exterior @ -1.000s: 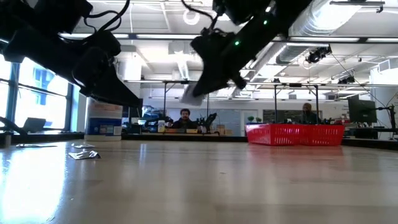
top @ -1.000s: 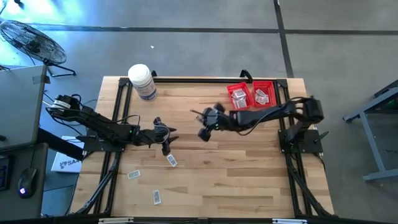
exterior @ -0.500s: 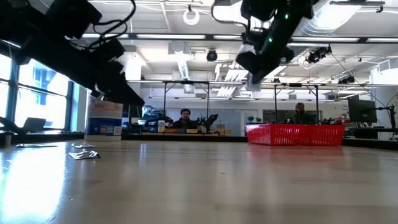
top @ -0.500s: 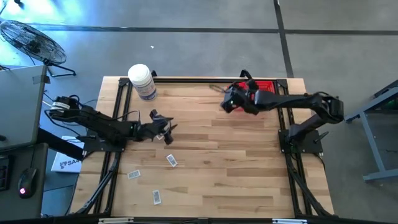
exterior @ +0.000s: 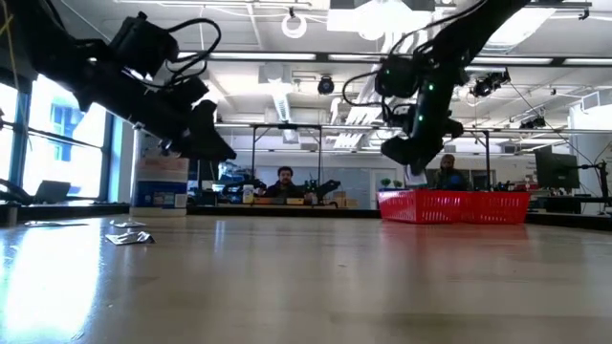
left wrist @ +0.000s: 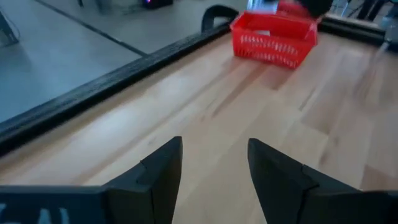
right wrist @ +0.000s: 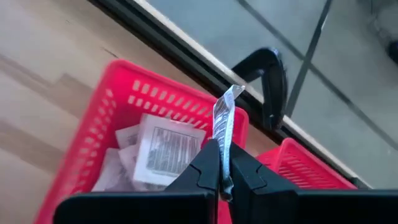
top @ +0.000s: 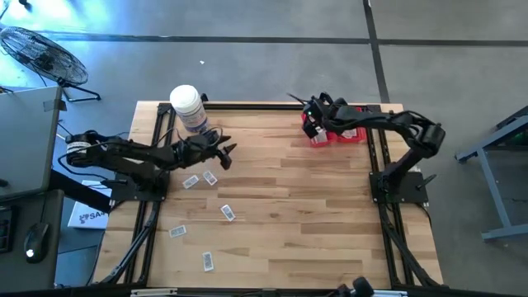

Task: Pick & Place First Aid Supplies
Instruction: Put the towelette pack into the left red bin, then put the ointment pack into the right red bin

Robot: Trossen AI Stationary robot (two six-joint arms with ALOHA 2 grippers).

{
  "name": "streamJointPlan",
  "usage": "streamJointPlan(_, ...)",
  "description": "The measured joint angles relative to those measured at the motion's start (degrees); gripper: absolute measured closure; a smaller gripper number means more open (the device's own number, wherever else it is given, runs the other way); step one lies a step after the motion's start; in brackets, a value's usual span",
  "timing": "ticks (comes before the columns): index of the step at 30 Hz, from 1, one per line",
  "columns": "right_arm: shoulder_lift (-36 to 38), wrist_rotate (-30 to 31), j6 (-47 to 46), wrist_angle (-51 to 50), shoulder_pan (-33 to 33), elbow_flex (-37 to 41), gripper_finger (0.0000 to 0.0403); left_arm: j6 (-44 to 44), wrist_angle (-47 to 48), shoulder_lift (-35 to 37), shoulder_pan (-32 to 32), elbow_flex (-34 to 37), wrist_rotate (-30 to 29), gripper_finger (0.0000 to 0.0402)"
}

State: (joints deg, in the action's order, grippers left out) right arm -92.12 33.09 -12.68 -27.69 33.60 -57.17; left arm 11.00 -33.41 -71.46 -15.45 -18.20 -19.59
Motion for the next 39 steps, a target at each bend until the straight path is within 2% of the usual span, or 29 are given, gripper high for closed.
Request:
streamJointPlan(4,-3.02,-4.64,0.33,1.01,2.15,0.0,0.04,-1.94,0.92,0.0,-0.84,-2.72,1.01,0.0223)
streamJointPlan(8,-4.87,-4.68,1.36,1.17,2.39,0.0,0.0395,-2.81,4.77,0.02,-0.53,-6.64,1.09,0.0223)
streamJointPlan(14,-7.3,-5.12,0.9,0.3,2.27,0.0,0.0359,-1.28,17.44,0.09,1.77,-14.36,0.81,0.0223)
streamJointPlan(21,-5.01,-3.02,1.15,-0.83,-0.4,-0.1,0.03,3.69,34.31,6.14,5.45,-20.95,-0.69,0.0223)
streamJointPlan(27,1.95,-1.05,0.68,-2.89,-4.42,-0.22,0.0254,16.07,53.48,11.83,9.54,-21.28,-3.92,0.0223)
streamJointPlan(31,6.84,-3.37,-0.25,-2.86,-8.52,-0.22,0.0238,25.88,66.03,12.4,13.22,-21.17,-5.97,0.0223)
streamJointPlan(35,9.05,-7.26,-0.36,-2.07,-14.98,-0.2,0.0236,33.58,69.04,11.55,16.76,-18.27,-10.42,0.0223)
streamJointPlan(39,8.76,-10.47,-2.24,0.67,-23.12,-0.17,0.0239,41.33,68.57,11.58,17.43,-14.7,-11.26,0.0223)
